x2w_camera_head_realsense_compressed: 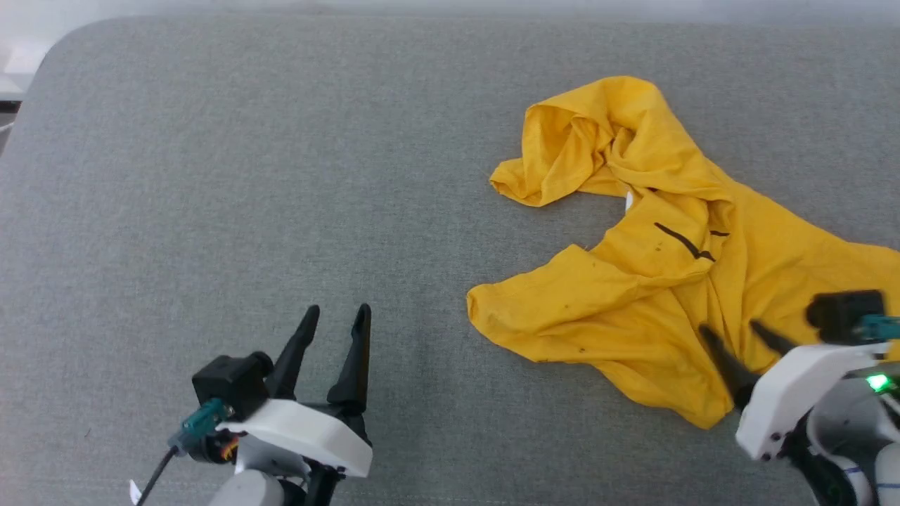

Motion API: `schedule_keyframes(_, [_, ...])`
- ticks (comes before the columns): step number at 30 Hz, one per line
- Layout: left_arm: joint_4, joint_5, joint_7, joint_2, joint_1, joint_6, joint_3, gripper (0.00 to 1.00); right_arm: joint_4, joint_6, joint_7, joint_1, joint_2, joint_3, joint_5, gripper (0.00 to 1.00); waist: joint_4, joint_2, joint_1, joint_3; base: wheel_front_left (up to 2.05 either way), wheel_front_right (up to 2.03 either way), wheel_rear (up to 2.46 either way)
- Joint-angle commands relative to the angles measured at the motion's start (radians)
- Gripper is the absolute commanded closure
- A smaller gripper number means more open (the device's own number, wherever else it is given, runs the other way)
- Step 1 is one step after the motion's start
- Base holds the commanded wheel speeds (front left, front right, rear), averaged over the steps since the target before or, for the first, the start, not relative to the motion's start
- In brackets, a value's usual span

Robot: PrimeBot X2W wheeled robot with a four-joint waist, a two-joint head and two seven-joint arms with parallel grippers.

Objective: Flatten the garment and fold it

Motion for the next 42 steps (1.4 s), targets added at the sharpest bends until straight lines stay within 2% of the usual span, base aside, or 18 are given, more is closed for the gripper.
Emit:
schedule_keyframes(1, [-0.016, 0.005, 0.006, 0.016, -0.013, 0.003, 0.002, 0.00, -0.014, -0.002, -0.043, -0.015, 0.012, -0.020, 0.000, 0.00, -0.011, 0.0000, 0.0000, -0.007, 0.00, 0.00, 0.00])
schedule_keyframes(6, [-0.076, 0.040, 0.038, 0.044, -0.067, 0.003, -0.012, 0.00, -0.051, -0.002, -0.299, -0.018, 0.065, -0.085, -0.060, 0.00, -0.038, 0.0000, 0.0000, -0.012, 0.00, 0.00, 0.00])
schedule_keyframes(12, [-0.078, 0.078, 0.055, 0.046, -0.101, 0.008, -0.046, 0.00, -0.062, -0.002, -0.620, 0.042, 0.099, -0.129, -0.171, 0.00, -0.077, 0.0000, 0.0000, -0.033, 0.00, 0.00, 0.00])
schedule_keyframes(16, [-0.068, 0.099, 0.023, 0.045, -0.077, 0.023, -0.052, 0.00, -0.008, -0.002, -0.801, 0.124, 0.100, -0.123, -0.149, 0.00, -0.102, 0.0000, 0.0000, -0.049, 0.00, 0.00, 0.00])
schedule_keyframes(21, [-0.065, 0.130, 0.024, 0.054, -0.080, 0.023, -0.078, 0.00, 0.075, -0.002, -0.853, 0.191, 0.100, -0.086, -0.103, 0.00, -0.115, 0.0000, 0.0000, -0.057, 0.00, 0.00, 0.00])
schedule_keyframes(24, [-0.075, 0.152, 0.061, 0.063, -0.135, 0.007, -0.102, 0.00, 0.094, -0.002, -0.861, 0.195, 0.100, -0.070, -0.100, 0.00, -0.119, 0.0000, 0.0000, -0.058, 0.00, 0.00, 0.00])
schedule_keyframes(32, [-0.023, 0.194, 0.252, 0.043, -0.361, -0.098, -0.220, 0.00, 0.096, -0.002, -0.865, 0.162, 0.100, -0.063, -0.117, 0.00, -0.125, 0.0000, 0.0000, -0.026, 0.00, 0.00, 0.00])
schedule_keyframes(38, [0.108, 0.176, 0.437, -0.001, -0.490, -0.183, -0.307, 0.00, 0.106, -0.002, -0.866, 0.145, 0.100, -0.051, -0.116, 0.00, -0.135, 0.0000, 0.0000, 0.022, 0.00, 0.00, 0.00])
schedule_keyframes(42, [0.198, 0.162, 0.501, -0.032, -0.556, -0.219, -0.344, 0.00, 0.115, -0.002, -0.866, 0.129, 0.100, -0.039, -0.112, 0.00, -0.143, 0.0000, 0.0000, 0.049, 0.00, 0.00, 0.00])
